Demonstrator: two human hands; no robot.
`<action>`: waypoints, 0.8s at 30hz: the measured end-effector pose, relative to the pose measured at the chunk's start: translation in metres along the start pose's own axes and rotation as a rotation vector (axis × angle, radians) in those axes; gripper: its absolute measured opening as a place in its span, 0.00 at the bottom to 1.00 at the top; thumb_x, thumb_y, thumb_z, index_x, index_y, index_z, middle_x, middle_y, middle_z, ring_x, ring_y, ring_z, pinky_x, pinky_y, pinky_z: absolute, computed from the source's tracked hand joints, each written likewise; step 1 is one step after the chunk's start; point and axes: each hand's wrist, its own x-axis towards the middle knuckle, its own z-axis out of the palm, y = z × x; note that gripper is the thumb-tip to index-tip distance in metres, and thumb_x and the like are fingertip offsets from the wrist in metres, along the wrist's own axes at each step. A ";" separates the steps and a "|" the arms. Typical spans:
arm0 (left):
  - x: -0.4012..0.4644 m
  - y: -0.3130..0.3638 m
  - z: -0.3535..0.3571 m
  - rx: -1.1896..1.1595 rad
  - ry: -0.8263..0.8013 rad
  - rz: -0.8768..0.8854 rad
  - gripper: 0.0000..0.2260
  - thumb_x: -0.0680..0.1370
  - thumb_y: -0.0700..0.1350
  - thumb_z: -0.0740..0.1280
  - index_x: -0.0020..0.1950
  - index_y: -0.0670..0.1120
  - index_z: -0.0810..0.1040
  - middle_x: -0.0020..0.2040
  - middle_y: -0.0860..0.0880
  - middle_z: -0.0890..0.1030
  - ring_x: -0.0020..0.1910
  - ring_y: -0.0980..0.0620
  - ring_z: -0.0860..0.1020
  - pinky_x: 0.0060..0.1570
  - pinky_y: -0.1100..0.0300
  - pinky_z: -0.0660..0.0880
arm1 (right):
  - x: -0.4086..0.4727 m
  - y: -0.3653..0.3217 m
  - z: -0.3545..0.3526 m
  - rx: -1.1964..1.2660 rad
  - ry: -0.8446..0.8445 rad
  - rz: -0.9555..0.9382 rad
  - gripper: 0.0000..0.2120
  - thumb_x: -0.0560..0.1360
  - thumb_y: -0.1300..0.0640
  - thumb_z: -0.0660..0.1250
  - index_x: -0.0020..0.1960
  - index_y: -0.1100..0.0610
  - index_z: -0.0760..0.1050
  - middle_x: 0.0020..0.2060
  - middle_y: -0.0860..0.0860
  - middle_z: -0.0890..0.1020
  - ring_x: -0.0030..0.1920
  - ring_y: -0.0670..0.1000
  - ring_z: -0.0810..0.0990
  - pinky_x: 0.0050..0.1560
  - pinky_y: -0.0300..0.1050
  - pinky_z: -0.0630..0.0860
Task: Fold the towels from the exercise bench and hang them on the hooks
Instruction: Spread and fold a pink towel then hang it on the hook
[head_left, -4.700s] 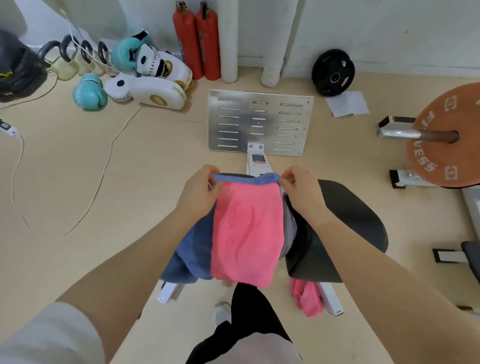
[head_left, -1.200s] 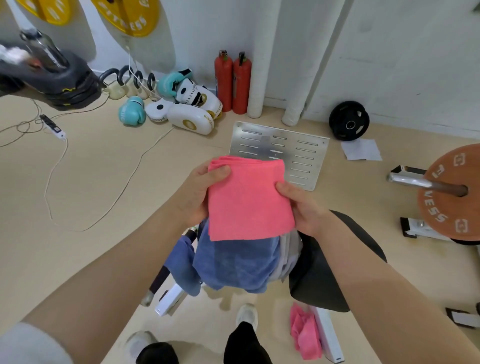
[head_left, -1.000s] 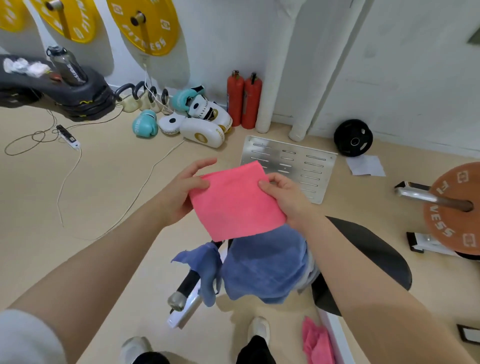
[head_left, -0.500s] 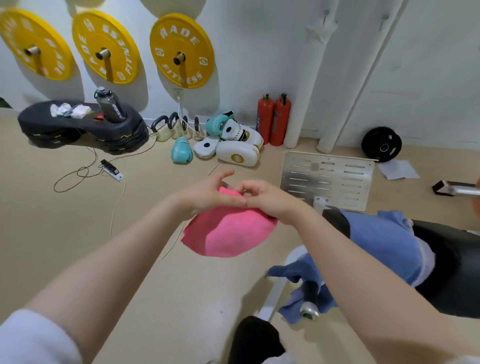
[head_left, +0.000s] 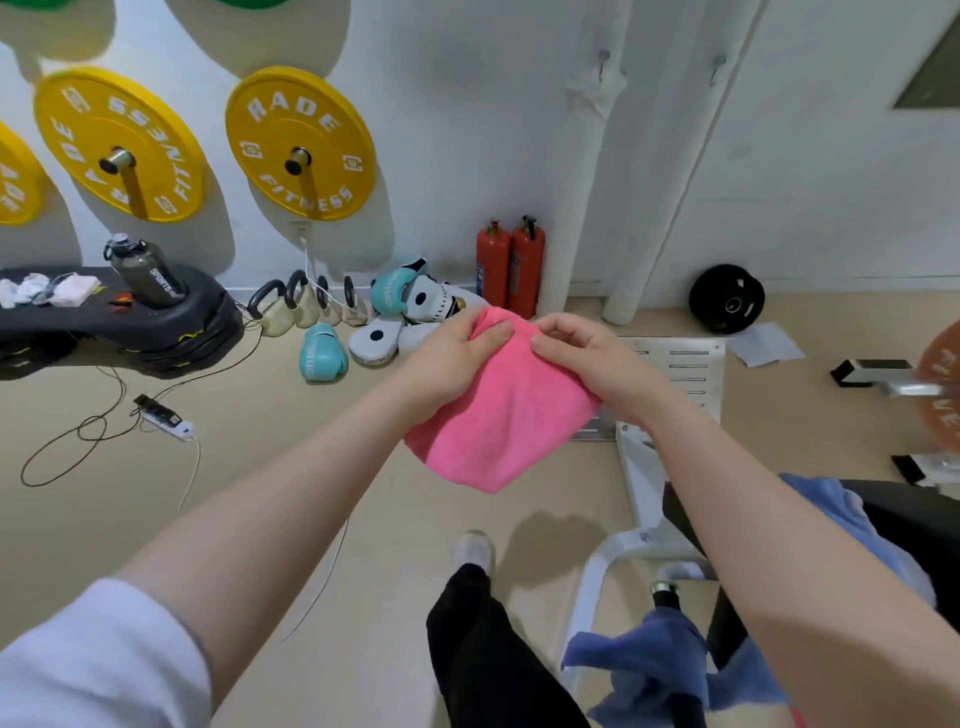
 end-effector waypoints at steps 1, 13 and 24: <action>0.022 -0.001 -0.001 0.002 0.018 0.021 0.11 0.80 0.49 0.59 0.56 0.45 0.75 0.47 0.52 0.77 0.48 0.54 0.74 0.43 0.64 0.68 | 0.015 0.001 -0.011 -0.003 0.010 0.014 0.02 0.76 0.57 0.64 0.47 0.54 0.75 0.40 0.47 0.78 0.41 0.43 0.75 0.42 0.34 0.71; 0.356 0.008 -0.049 -0.181 0.033 -0.039 0.09 0.81 0.44 0.55 0.57 0.51 0.73 0.58 0.48 0.77 0.56 0.49 0.74 0.63 0.53 0.69 | 0.259 -0.048 -0.162 -0.128 0.238 0.040 0.04 0.75 0.66 0.65 0.47 0.59 0.72 0.37 0.52 0.74 0.35 0.45 0.74 0.35 0.33 0.74; 0.568 0.025 -0.040 0.128 -0.257 0.487 0.14 0.77 0.41 0.64 0.63 0.43 0.74 0.59 0.46 0.74 0.55 0.53 0.72 0.49 0.71 0.66 | 0.442 -0.063 -0.243 -0.517 0.518 0.008 0.04 0.73 0.60 0.67 0.44 0.52 0.74 0.33 0.45 0.75 0.37 0.46 0.72 0.44 0.42 0.70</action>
